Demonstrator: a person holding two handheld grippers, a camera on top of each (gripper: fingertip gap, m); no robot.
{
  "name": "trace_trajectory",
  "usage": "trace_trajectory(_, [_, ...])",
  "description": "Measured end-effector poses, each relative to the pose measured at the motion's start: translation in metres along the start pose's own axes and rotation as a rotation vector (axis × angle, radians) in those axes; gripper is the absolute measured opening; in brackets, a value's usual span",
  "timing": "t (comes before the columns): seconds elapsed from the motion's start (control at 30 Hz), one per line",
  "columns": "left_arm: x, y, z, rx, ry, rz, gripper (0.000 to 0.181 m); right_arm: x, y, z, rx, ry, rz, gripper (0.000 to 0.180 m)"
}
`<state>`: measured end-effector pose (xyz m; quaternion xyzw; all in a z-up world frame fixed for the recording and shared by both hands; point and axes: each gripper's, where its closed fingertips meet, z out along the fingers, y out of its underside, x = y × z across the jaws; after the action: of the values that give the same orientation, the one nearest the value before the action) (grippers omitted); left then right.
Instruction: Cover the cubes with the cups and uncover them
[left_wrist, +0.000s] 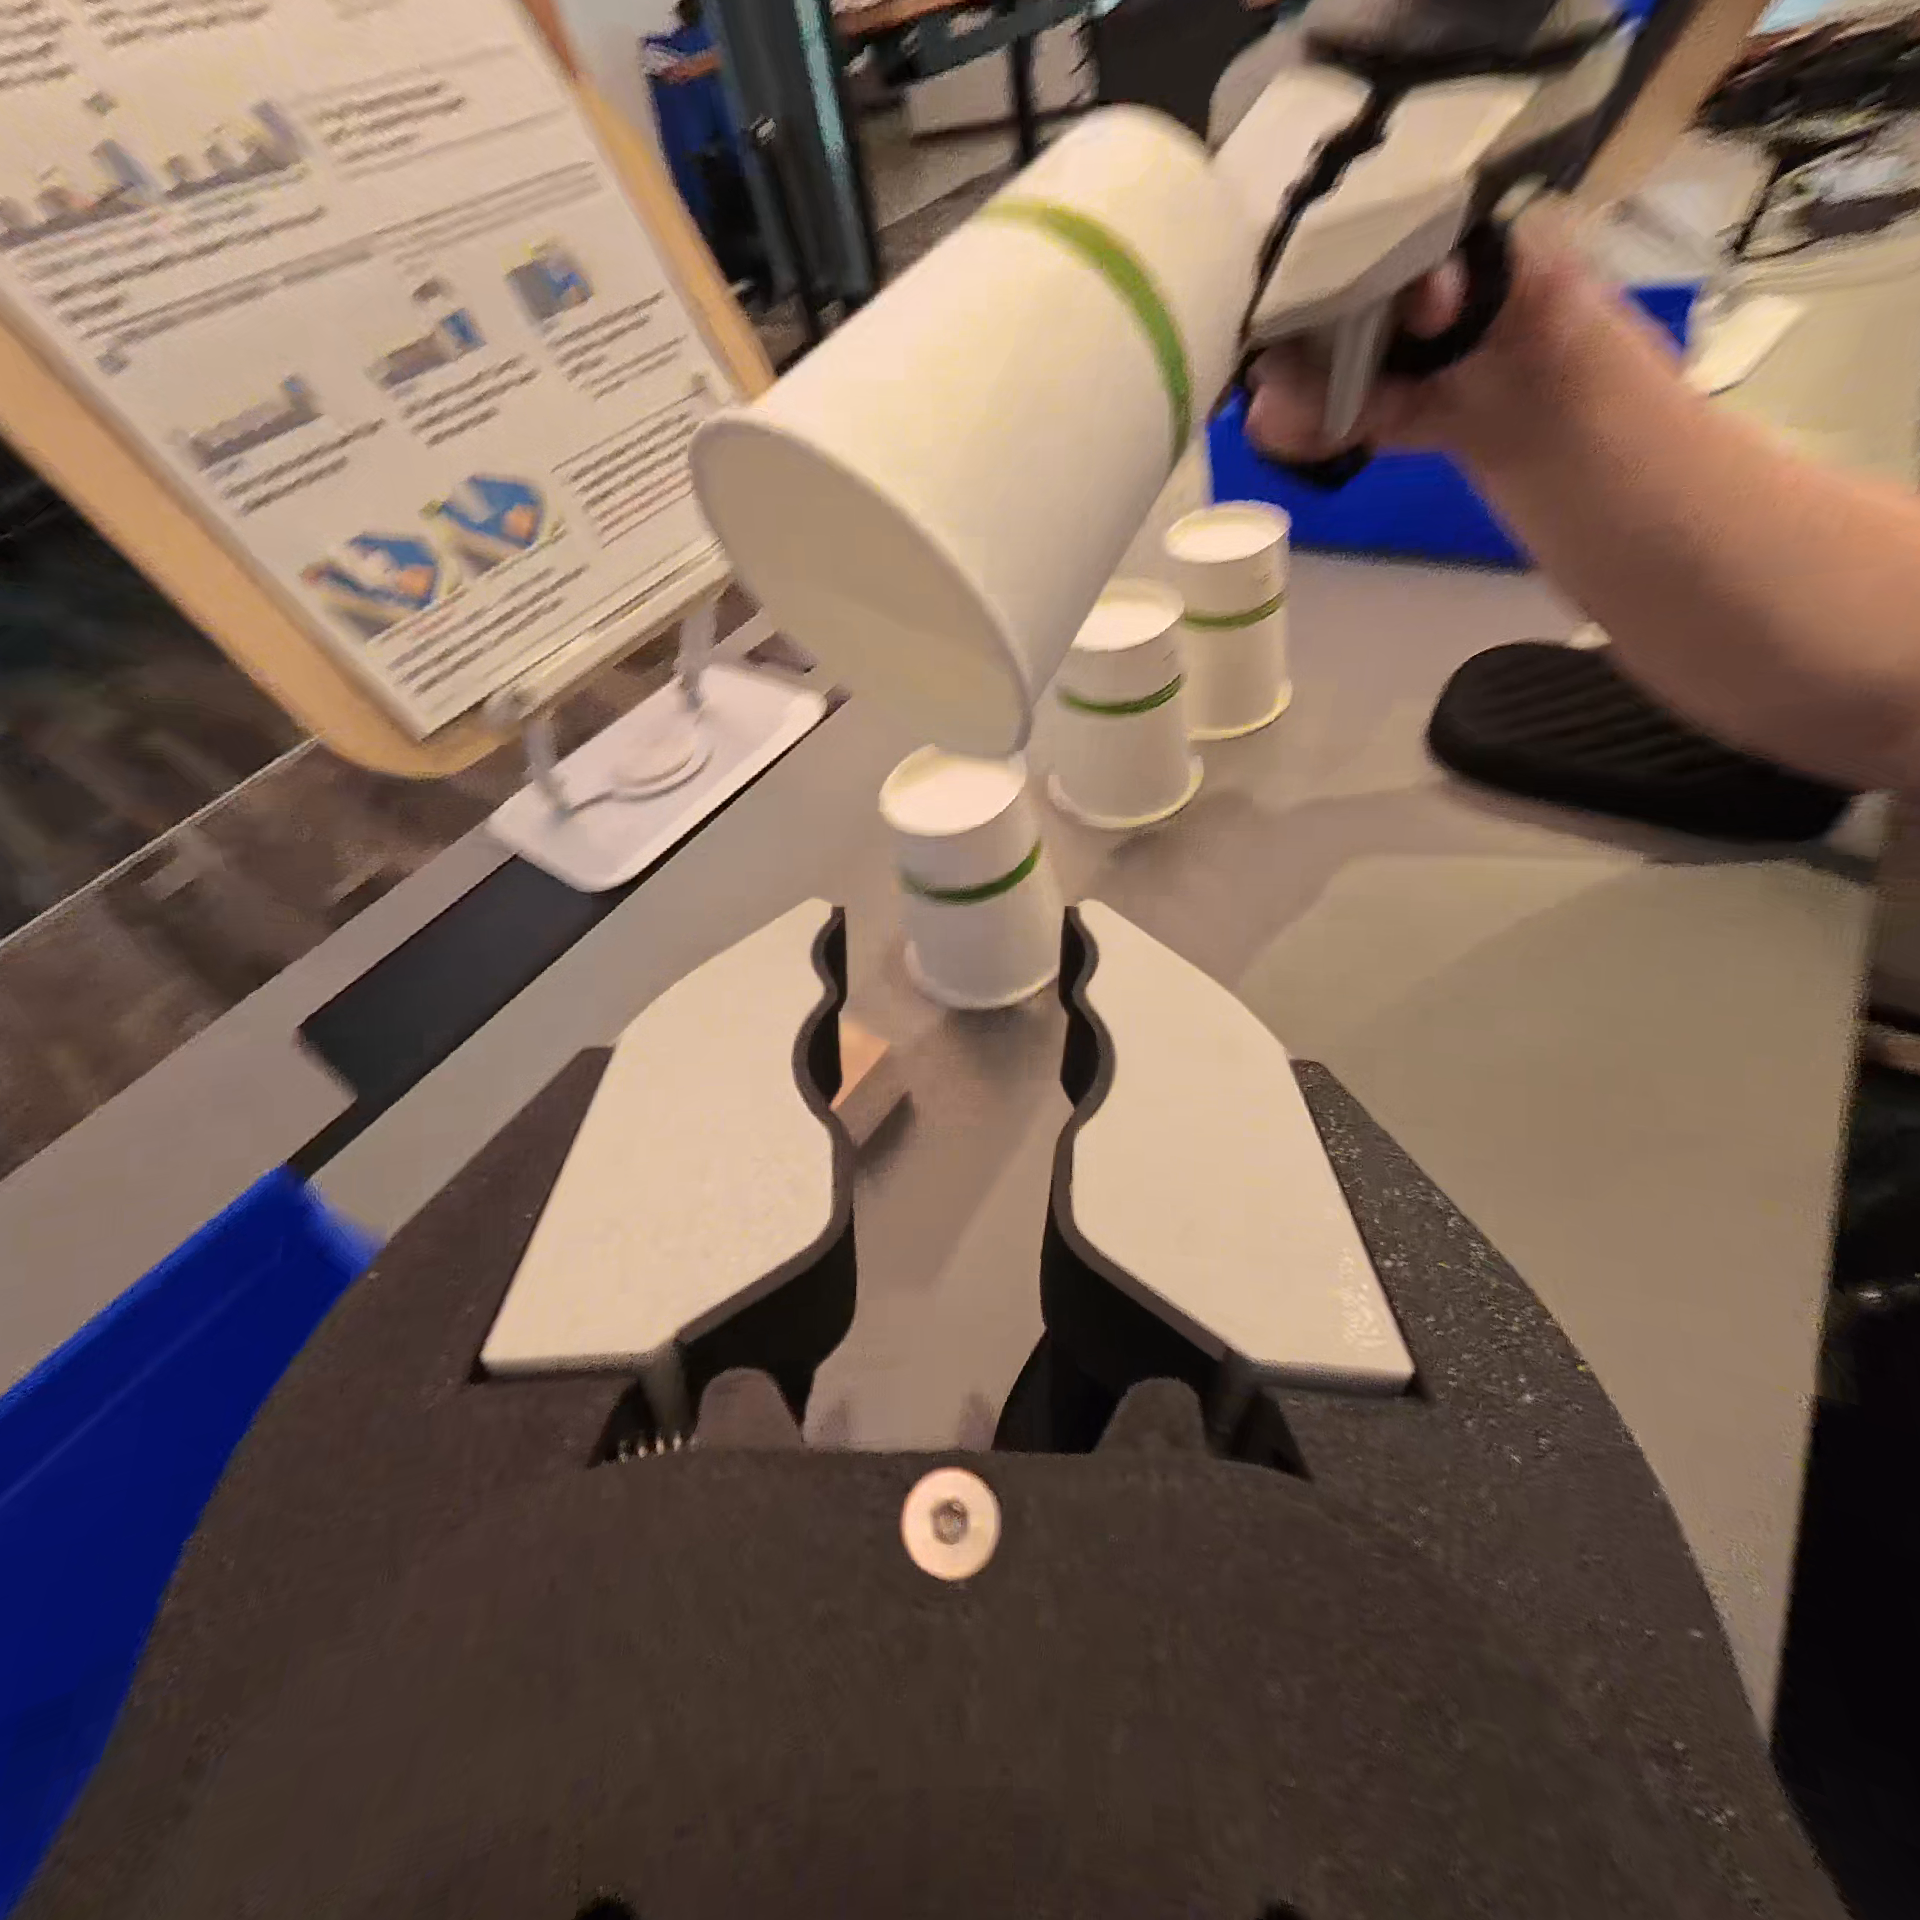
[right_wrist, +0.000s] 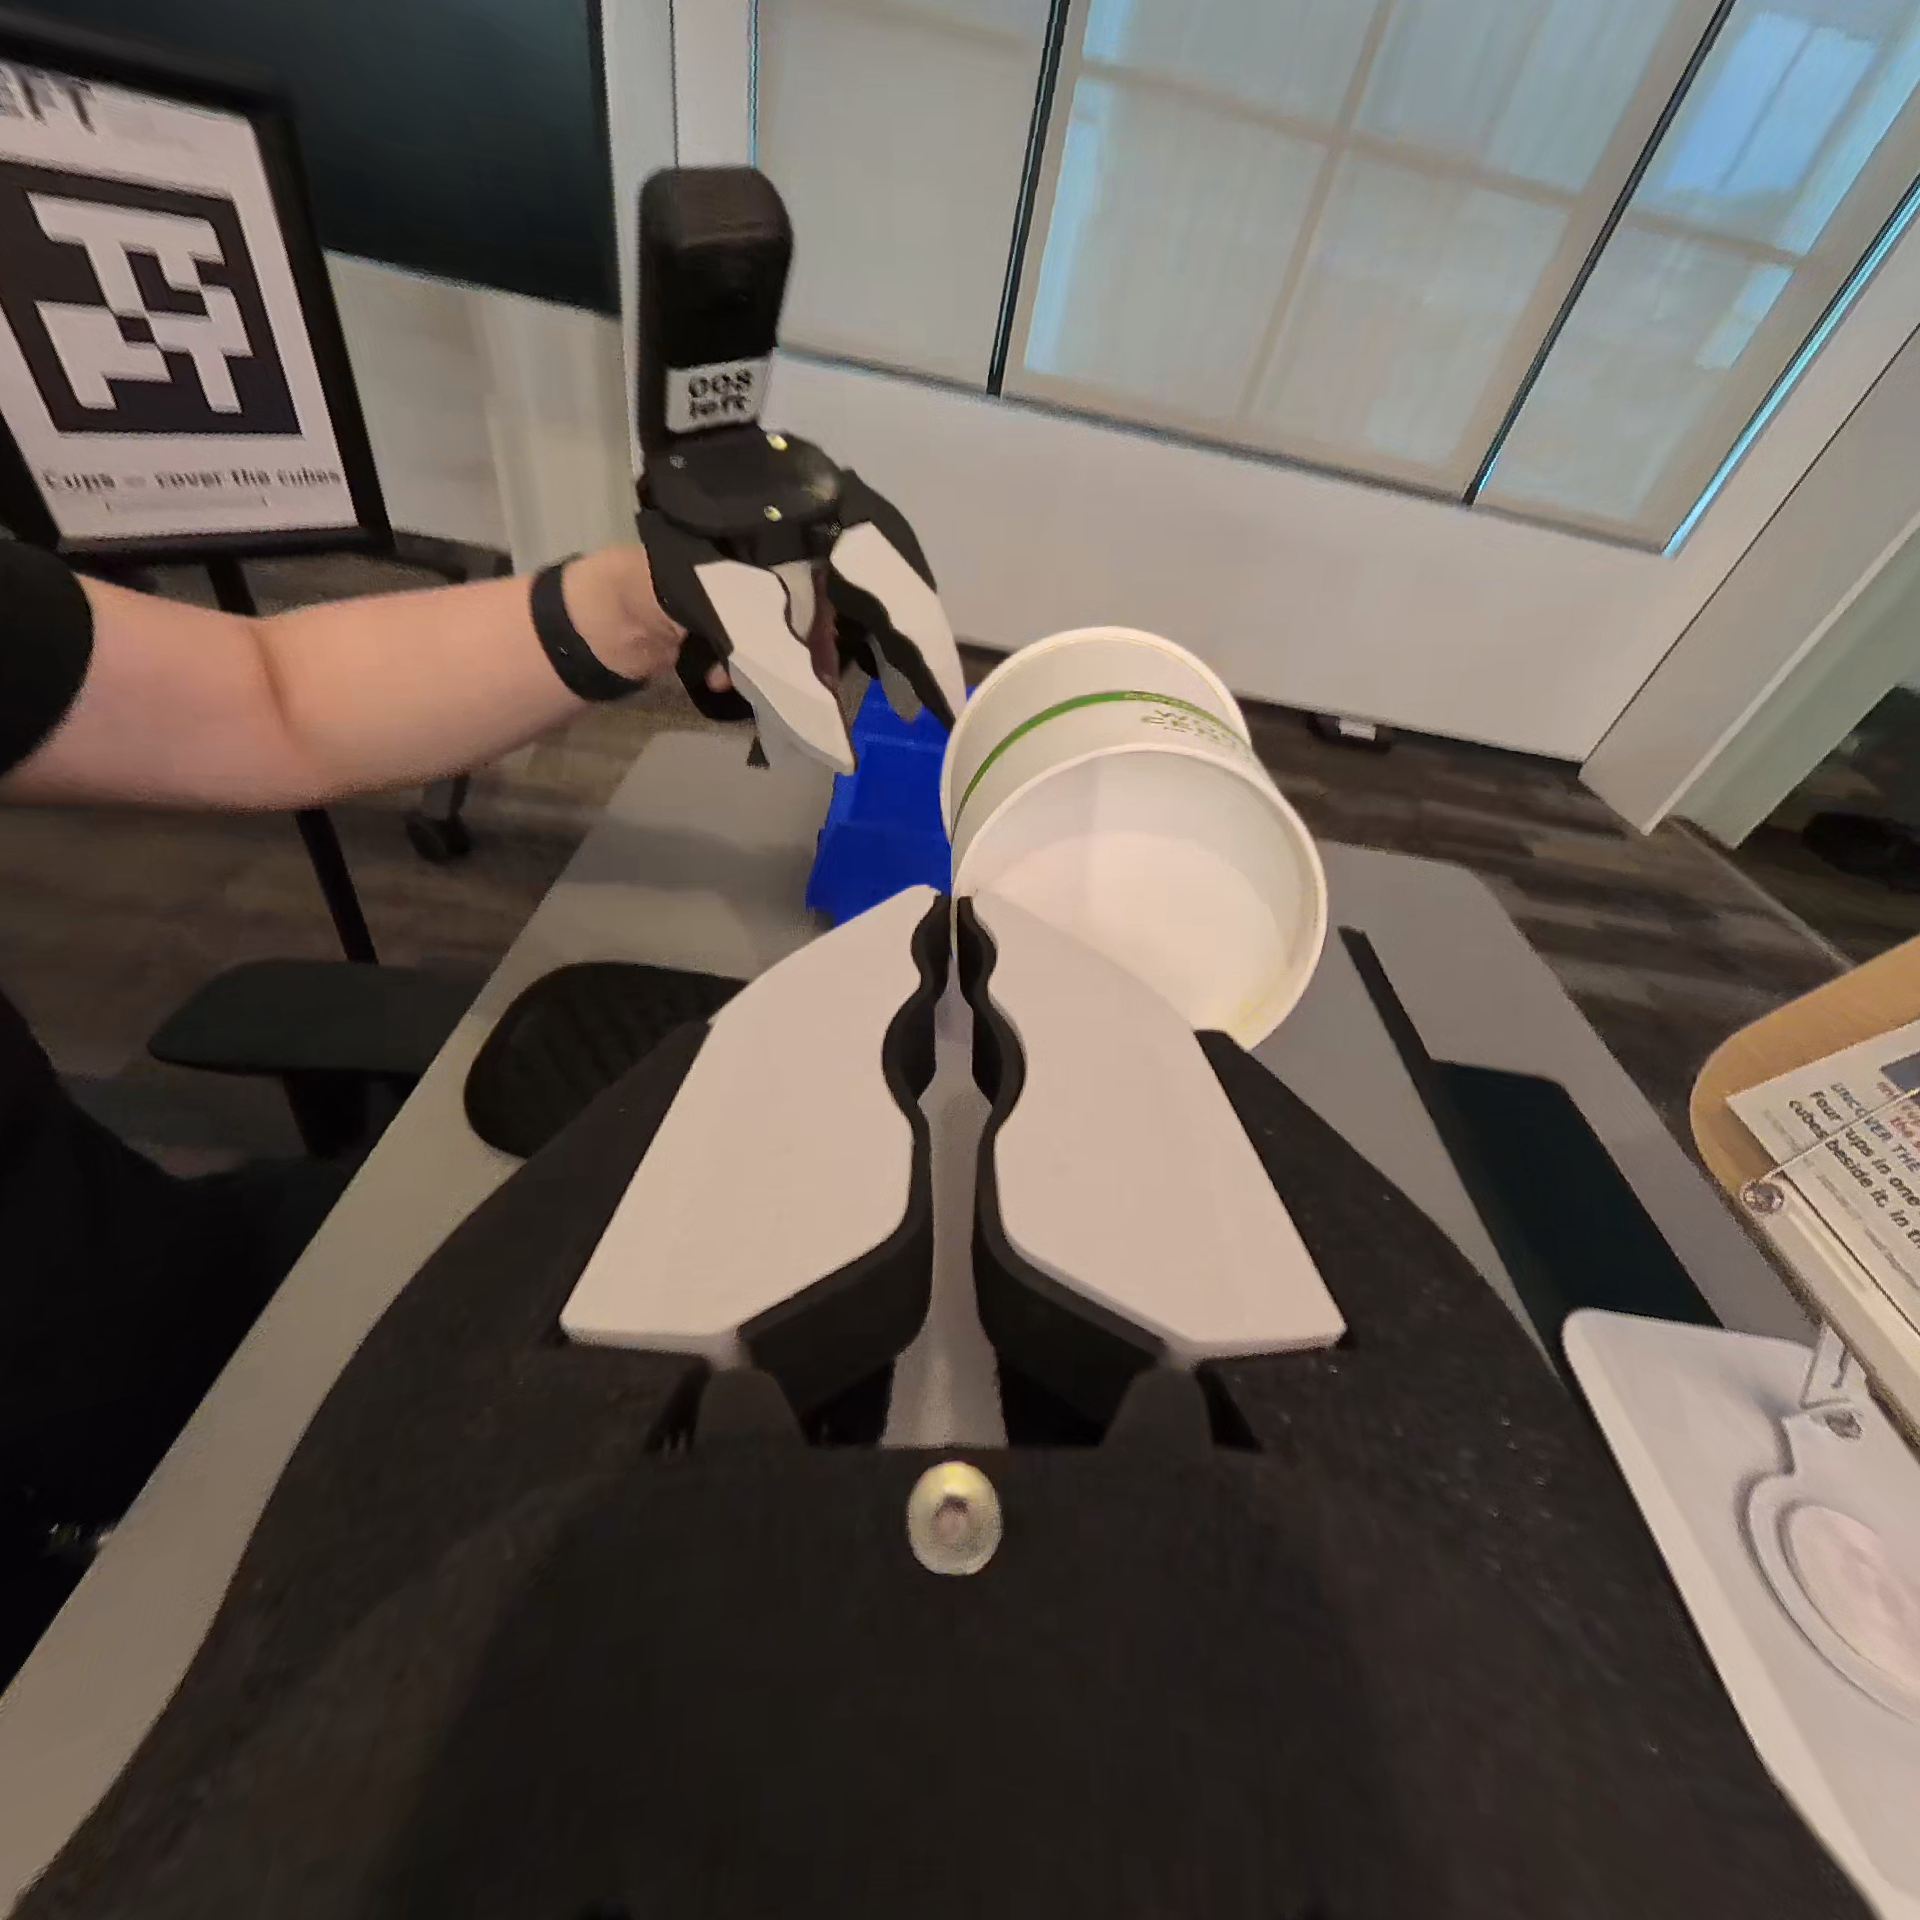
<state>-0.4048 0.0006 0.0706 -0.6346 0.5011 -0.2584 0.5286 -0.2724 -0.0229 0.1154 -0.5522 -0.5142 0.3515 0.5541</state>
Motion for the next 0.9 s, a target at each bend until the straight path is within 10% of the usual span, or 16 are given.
trace_trajectory(0.47, [-0.006,0.061,-0.073,0.021,-0.221,-0.060,0.031,0.051,0.066,0.085,-0.875,-0.067,0.074,0.001])
trace_trajectory(0.9, [0.001,0.072,-0.104,0.086,-0.217,-0.107,0.028,0.057,0.132,0.132,-1.213,-0.139,0.204,0.001])
